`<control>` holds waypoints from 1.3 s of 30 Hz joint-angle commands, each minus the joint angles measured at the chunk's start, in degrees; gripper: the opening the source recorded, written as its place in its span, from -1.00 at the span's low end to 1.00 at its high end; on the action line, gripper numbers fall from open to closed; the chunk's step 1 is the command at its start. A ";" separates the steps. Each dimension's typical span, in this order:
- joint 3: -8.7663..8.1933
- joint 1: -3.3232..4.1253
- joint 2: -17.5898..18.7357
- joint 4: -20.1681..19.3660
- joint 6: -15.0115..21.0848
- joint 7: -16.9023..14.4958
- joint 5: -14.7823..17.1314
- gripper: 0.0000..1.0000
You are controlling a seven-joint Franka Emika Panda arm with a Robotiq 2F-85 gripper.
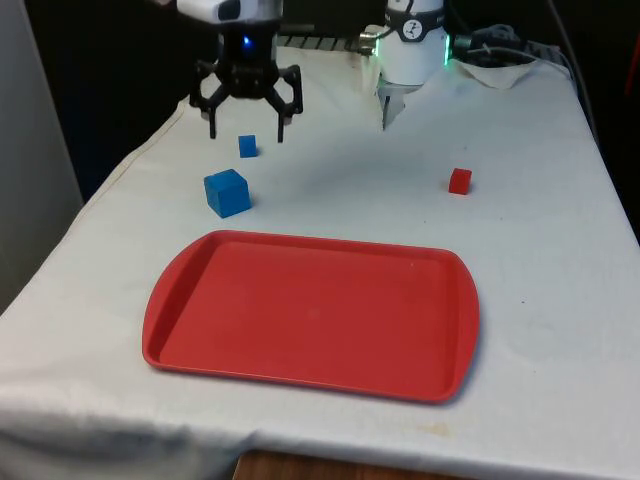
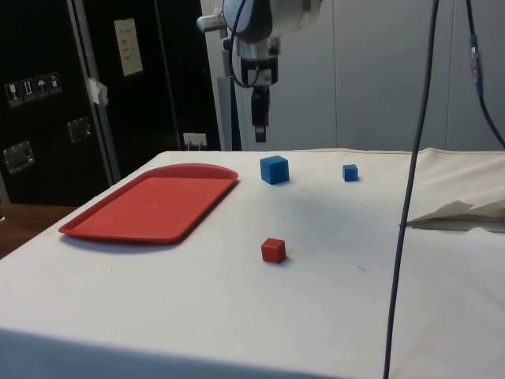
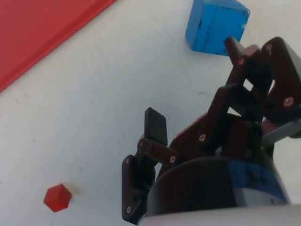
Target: Pick up the largest block and place it onto the tray.
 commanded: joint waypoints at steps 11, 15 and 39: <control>1.03 -1.43 6.07 1.38 2.75 -10.14 8.48 1.00; 0.97 -1.66 8.48 2.46 2.81 -13.29 11.29 1.00; 0.52 -2.64 16.44 5.61 2.29 -24.29 19.71 0.66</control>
